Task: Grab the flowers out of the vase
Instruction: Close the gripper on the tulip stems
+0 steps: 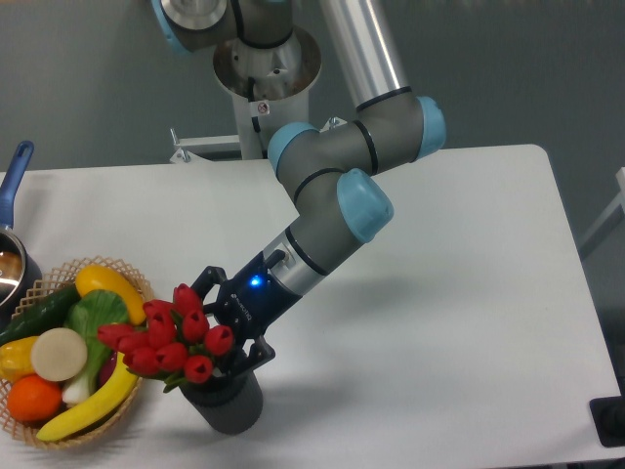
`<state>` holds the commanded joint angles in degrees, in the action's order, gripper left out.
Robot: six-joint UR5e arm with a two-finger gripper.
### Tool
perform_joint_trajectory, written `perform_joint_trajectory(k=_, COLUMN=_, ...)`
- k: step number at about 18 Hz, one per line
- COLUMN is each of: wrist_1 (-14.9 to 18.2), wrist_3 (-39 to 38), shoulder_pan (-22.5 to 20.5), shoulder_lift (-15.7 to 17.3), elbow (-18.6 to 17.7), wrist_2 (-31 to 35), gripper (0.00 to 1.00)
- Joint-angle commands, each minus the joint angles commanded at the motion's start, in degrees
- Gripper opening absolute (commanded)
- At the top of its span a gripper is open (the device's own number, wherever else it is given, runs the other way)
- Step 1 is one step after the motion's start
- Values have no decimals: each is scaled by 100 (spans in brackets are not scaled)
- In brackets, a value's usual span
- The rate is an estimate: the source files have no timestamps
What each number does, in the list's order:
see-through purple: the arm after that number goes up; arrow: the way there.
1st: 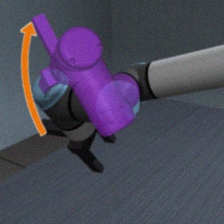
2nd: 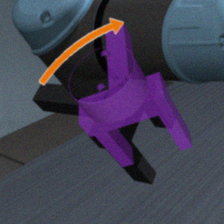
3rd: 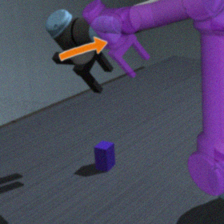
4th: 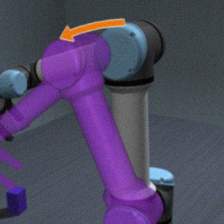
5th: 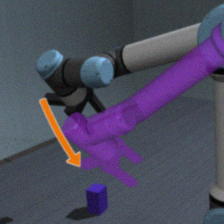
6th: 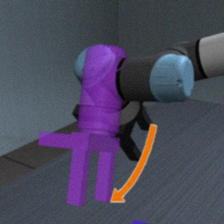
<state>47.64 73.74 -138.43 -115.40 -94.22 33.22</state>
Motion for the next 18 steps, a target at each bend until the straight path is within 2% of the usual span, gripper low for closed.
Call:
perform_joint_trajectory(k=9, wrist_1=9, wrist_3=-35, shoulder_pan=-79, shoulder_lift=35, elbow=17, wrist_2=-9, gripper=53)
perform_joint_trajectory(k=18, wrist_1=9, wrist_3=-772, shoulder_pan=-141, shoulder_lift=184, elbow=254, wrist_2=-299, gripper=51)
